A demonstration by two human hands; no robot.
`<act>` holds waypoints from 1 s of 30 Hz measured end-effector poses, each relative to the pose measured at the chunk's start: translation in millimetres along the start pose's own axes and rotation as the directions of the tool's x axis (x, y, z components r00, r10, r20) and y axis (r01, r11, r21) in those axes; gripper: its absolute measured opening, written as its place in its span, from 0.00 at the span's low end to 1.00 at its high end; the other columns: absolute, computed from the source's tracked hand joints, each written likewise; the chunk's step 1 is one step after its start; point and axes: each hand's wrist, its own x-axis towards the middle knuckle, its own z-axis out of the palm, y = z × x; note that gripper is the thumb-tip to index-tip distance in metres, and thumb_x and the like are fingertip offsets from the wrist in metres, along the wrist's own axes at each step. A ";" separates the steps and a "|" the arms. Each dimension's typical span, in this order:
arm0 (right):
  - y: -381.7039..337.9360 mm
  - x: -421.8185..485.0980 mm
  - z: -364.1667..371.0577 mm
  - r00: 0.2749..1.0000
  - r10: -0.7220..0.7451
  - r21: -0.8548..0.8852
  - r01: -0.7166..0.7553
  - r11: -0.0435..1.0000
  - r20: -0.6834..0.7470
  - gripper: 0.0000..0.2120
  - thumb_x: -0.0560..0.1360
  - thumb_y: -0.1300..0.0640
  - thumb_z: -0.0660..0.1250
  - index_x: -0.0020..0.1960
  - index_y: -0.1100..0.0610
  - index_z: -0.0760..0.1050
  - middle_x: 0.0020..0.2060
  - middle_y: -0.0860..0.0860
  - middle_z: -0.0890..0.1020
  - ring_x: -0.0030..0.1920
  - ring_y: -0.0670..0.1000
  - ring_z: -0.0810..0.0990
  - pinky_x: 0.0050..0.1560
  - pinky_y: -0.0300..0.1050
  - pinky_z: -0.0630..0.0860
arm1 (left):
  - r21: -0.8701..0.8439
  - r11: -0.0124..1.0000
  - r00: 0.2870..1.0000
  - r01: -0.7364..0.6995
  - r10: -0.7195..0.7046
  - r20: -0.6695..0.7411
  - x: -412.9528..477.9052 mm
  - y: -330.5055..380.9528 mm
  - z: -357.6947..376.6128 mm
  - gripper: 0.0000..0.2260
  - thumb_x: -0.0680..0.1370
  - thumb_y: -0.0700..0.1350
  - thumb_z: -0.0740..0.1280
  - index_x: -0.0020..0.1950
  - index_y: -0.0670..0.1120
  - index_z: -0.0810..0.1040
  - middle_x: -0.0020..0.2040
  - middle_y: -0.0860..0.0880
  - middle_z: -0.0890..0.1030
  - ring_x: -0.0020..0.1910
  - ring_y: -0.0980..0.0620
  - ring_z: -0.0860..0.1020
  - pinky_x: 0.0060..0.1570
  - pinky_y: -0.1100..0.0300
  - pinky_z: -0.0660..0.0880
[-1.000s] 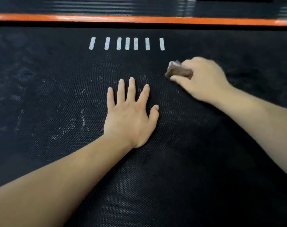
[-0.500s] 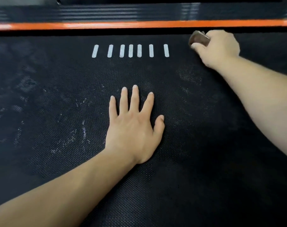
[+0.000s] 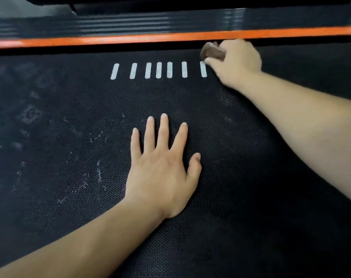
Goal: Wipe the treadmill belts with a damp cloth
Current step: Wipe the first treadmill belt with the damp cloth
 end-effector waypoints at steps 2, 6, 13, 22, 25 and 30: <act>0.3 -1.0 -1.0 0.998 -0.041 0.003 0.041 0.999 0.049 0.19 0.76 0.35 0.65 0.48 0.52 0.77 0.47 0.52 0.81 0.53 0.59 0.80 0.50 0.51 0.74 | -0.001 1.000 1.000 0.001 -0.001 -0.001 0.4 -0.3 0.3 0.33 0.81 0.66 0.40 0.85 0.56 0.47 0.85 0.46 0.44 0.83 0.43 0.38 0.80 0.40 0.38; 41.0 21.3 -25.1 0.957 0.284 -0.083 -0.288 0.954 -0.060 0.24 0.76 0.36 0.68 0.60 0.54 0.79 0.56 0.56 0.83 0.59 0.62 0.81 0.58 0.53 0.75 | 0.002 1.000 1.000 -0.002 0.002 0.003 -0.2 -0.2 0.5 0.32 0.81 0.66 0.40 0.85 0.57 0.46 0.85 0.46 0.44 0.83 0.43 0.38 0.80 0.40 0.38; 51.1 -20.3 -21.6 0.998 0.008 0.013 -0.009 1.000 0.058 0.20 0.76 0.36 0.66 0.48 0.54 0.78 0.45 0.53 0.81 0.49 0.59 0.79 0.46 0.50 0.72 | 0.003 1.000 1.000 0.009 -0.009 -0.007 -0.2 0.1 2.3 0.33 0.81 0.66 0.41 0.84 0.56 0.50 0.85 0.45 0.47 0.84 0.43 0.41 0.80 0.39 0.41; 52.4 -42.6 -28.2 0.995 -0.046 0.036 0.043 0.998 0.088 0.18 0.76 0.37 0.66 0.45 0.52 0.76 0.43 0.52 0.81 0.47 0.58 0.78 0.44 0.49 0.72 | 0.010 1.000 1.000 0.014 -0.014 0.009 1.3 -0.4 1.5 0.33 0.81 0.66 0.40 0.84 0.57 0.48 0.85 0.46 0.45 0.83 0.43 0.40 0.80 0.40 0.40; 73.3 -40.0 -42.1 0.995 0.056 0.010 -0.057 0.998 0.078 0.20 0.76 0.35 0.66 0.48 0.52 0.78 0.43 0.51 0.81 0.46 0.57 0.77 0.45 0.49 0.72 | 0.016 1.000 1.000 0.017 -0.018 0.019 2.5 -0.7 1.4 0.33 0.80 0.66 0.40 0.84 0.57 0.48 0.85 0.46 0.45 0.83 0.43 0.40 0.80 0.40 0.40; 58.8 -54.8 -39.5 0.989 0.146 -0.035 -0.148 0.988 -0.032 0.20 0.77 0.37 0.66 0.52 0.53 0.79 0.51 0.57 0.83 0.53 0.62 0.80 0.49 0.51 0.74 | 0.030 0.999 1.000 0.021 -0.022 0.011 1.9 0.1 1.5 0.34 0.80 0.67 0.40 0.85 0.57 0.49 0.85 0.45 0.47 0.84 0.43 0.41 0.80 0.40 0.41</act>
